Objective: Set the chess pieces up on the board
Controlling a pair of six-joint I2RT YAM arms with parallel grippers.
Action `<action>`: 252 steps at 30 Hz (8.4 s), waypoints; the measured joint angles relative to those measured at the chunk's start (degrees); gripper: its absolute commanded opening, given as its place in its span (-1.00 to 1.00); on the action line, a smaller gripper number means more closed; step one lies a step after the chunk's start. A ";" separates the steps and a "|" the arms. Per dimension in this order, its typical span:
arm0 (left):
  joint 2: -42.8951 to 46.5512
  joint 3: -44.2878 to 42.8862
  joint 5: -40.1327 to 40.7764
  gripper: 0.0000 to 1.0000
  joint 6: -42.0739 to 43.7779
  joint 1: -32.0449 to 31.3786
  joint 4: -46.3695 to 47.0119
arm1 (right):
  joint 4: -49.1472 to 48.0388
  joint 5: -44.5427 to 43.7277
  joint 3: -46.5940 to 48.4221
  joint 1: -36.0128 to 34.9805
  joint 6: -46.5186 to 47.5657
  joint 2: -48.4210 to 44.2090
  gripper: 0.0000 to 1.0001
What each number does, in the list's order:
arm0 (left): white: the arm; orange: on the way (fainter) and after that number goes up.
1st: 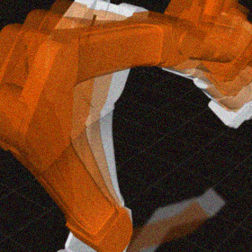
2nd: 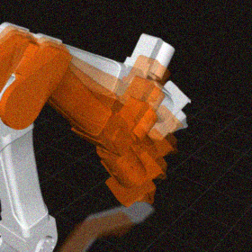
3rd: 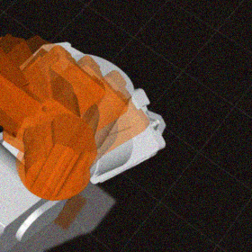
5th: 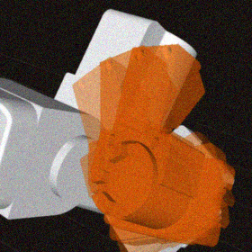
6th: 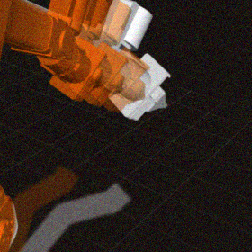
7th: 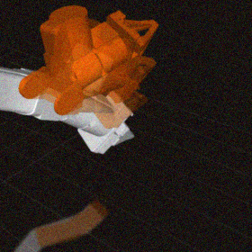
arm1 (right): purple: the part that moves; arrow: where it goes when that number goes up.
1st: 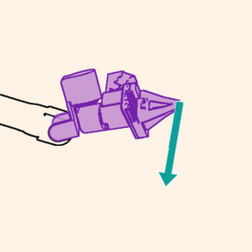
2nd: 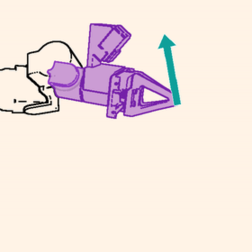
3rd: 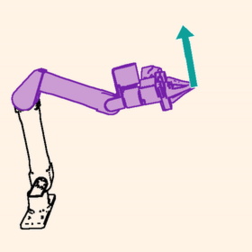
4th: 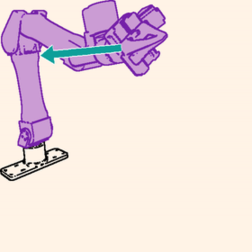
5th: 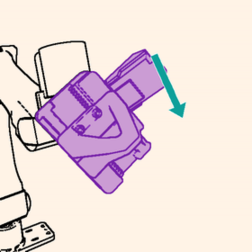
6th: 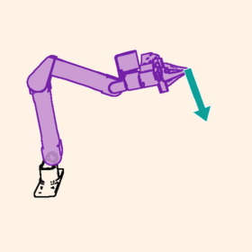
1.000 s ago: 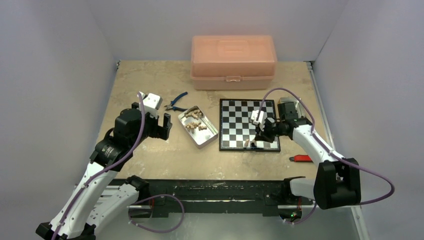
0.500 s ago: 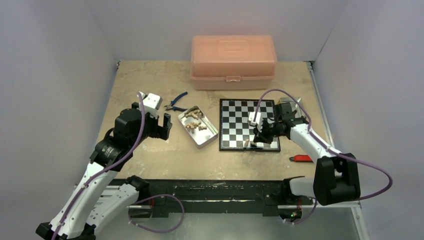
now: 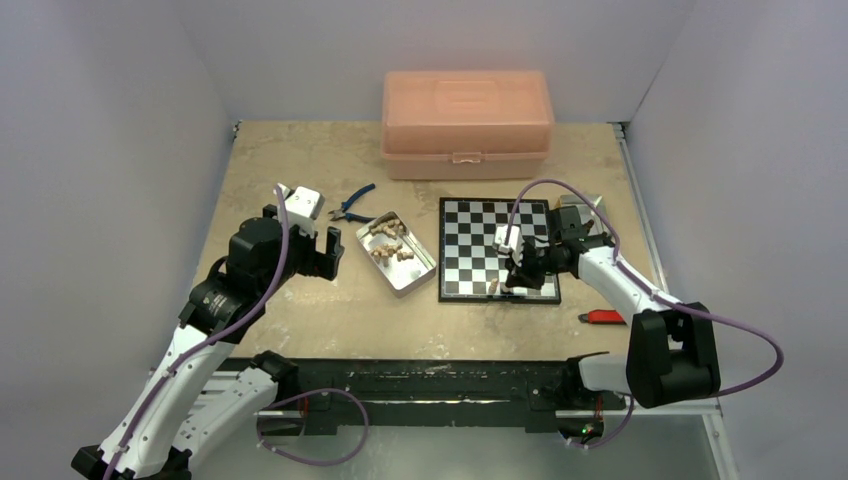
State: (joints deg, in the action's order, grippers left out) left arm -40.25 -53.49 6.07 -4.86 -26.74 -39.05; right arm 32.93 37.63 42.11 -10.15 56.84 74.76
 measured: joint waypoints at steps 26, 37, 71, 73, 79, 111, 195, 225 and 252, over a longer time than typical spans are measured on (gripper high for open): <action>0.04 0.00 -0.13 0.75 0.00 0.02 0.00 | 0.20 -0.61 0.00 -0.42 0.00 -0.04 -0.37; 0.04 0.00 -0.15 0.75 0.00 0.07 0.00 | 0.24 -0.68 -0.04 -0.42 -0.31 -0.74 0.08; -40.52 -15.65 -11.41 0.27 -6.82 -2.05 -2.36 | 9.38 7.21 9.53 3.41 -4.83 -17.16 0.43; -45.66 -19.28 -8.20 0.14 -5.79 -4.76 -4.48 | 9.49 7.19 9.53 3.41 -4.90 -17.51 0.43; -55.63 -24.00 -2.43 -0.03 -3.89 -8.90 -8.28 | 9.46 6.86 9.53 3.41 -5.11 -18.08 0.43; -67.76 -26.45 1.29 -0.27 -3.98 -8.50 -6.32 | 9.29 6.60 9.53 3.41 -5.40 -18.16 0.44; -60.06 -23.15 -3.02 -1.00 -5.22 -7.45 -6.71 | 9.29 6.49 9.53 3.41 -5.40 -17.77 0.45; -48.70 -18.82 -16.04 -1.00 -18.58 -19.96 4.59 | 9.29 6.45 9.53 3.45 -5.42 -17.25 0.45; -71.08 -40.13 -1.22 -1.00 -24.11 -30.47 -4.81 | 9.27 6.43 9.53 3.54 -5.44 -17.25 0.46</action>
State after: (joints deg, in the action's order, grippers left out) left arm -111.33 -93.62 4.84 -28.97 -57.21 -43.86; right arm 42.19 44.05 51.64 -6.61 51.40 57.52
